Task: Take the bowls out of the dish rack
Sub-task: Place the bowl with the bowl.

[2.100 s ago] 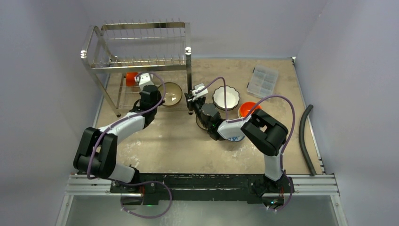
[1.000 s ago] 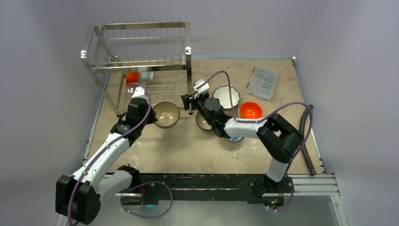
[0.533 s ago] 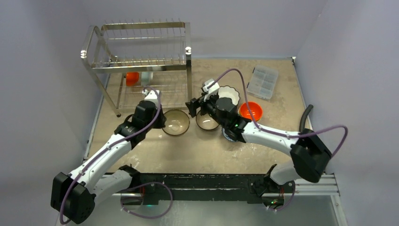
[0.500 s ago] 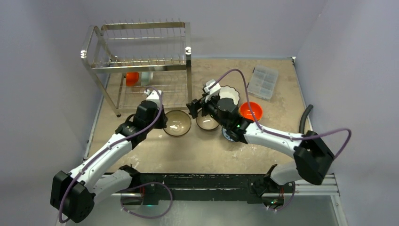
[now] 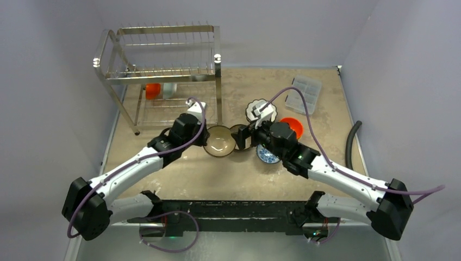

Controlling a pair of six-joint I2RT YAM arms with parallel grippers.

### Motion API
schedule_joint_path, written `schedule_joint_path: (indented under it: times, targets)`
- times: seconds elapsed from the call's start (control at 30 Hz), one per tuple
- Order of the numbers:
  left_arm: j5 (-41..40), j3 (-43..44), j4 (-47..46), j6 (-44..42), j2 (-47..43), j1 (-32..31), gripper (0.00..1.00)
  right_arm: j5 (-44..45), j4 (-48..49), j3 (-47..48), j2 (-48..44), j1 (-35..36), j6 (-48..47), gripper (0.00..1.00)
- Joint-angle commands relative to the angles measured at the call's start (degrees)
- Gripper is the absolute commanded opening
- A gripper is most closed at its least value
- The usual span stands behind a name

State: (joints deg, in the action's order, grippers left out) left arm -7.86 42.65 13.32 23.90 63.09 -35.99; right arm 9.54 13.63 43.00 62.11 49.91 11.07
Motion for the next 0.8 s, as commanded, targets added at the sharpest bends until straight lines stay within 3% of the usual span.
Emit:
schedule_joint_path:
  times: [0.0,0.2,0.47,0.77]
  targets:
    - [-1.9,5.9,-15.0,0.0,3.0,-4.5,0.0,3.7,-1.3,-2.7,-4.4,-0.1,1.7,0.96]
    - [-5.0,7.5,-21.8,-0.2,10.2,-7.6,0.0,7.8,4.0,-7.9,-10.8,-0.1,0.5,0.99]
    - [-7.8,9.4,-26.9,-0.6,15.6,-8.8,0.0,13.3,17.9,-19.2,-19.8,-0.1,0.1,0.99]
    - [-8.7,11.3,-29.8,-0.4,21.2,-9.1,0.0,14.1,20.2,-22.0,-21.3,-0.1,1.3,0.99]
